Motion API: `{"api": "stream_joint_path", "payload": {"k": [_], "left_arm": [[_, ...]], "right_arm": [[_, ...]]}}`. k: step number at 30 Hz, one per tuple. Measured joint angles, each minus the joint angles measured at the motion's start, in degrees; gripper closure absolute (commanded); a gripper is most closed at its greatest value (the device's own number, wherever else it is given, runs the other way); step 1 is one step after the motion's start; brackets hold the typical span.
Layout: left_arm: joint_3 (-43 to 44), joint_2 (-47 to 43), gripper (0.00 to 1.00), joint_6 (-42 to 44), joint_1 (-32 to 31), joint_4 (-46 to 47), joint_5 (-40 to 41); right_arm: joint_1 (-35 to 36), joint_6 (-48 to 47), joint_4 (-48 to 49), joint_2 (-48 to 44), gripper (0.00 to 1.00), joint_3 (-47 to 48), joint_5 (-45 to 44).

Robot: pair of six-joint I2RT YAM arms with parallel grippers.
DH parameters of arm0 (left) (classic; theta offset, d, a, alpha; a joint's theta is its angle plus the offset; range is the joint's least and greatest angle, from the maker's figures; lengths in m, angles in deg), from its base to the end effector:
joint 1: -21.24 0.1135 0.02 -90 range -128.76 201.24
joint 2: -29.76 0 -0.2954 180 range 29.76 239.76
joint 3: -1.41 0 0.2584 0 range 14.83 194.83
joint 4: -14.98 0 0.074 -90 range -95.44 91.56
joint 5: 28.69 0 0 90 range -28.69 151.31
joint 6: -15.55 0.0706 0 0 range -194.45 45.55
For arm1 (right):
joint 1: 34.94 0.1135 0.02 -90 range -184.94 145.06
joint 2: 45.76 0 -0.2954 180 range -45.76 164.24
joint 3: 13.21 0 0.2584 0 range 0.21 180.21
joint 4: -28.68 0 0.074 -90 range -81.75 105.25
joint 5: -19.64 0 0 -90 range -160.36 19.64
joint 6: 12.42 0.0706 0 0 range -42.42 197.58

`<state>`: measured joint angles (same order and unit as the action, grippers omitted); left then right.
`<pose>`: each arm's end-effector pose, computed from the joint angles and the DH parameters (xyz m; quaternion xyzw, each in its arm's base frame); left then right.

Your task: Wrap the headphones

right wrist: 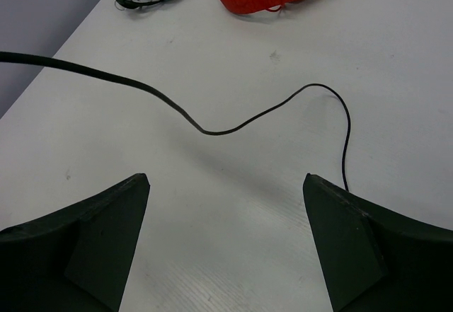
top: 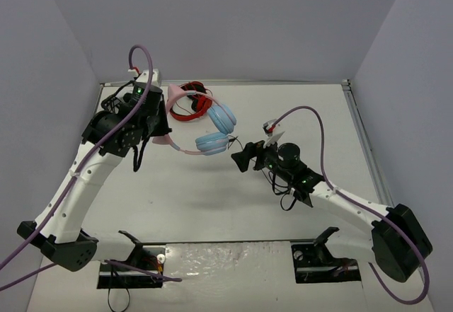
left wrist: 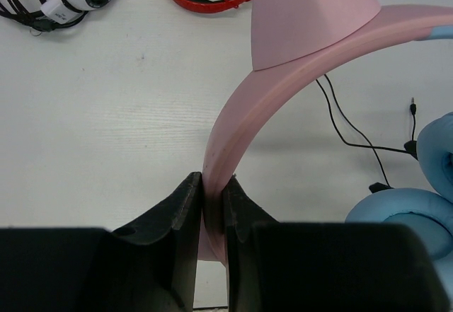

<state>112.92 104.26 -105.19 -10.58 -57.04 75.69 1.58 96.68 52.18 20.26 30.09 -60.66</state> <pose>0.2336 -0.1243 0.4720 -0.0495 0.8806 -0.1429 0.4491 0.2194 0.1773 0.2856 -0.1655 0.6826 0.3835 0.5997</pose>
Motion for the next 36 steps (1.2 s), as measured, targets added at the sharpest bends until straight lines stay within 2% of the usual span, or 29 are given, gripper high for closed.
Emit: {"api": "stream_joint_path", "payload": {"k": [9,26,30,36], "left_arm": [[2.90,0.51,1.00,0.58,0.19,-1.40,-1.19],[11.10,1.59,1.00,0.61,0.75,-4.27,-5.02],[12.54,1.61,1.00,0.46,0.77,-4.96,-6.45],[13.43,1.66,1.00,0.00,0.77,-5.43,-7.61]], "right_arm": [[1.44,-2.07,4.43,10.33,0.14,4.41,-1.78],[2.90,-4.07,11.85,22.14,0.16,9.86,-8.13],[3.35,-4.51,12.19,23.29,0.19,11.39,-9.81],[4.58,-4.66,13.71,24.34,0.28,13.47,-11.74]]}}
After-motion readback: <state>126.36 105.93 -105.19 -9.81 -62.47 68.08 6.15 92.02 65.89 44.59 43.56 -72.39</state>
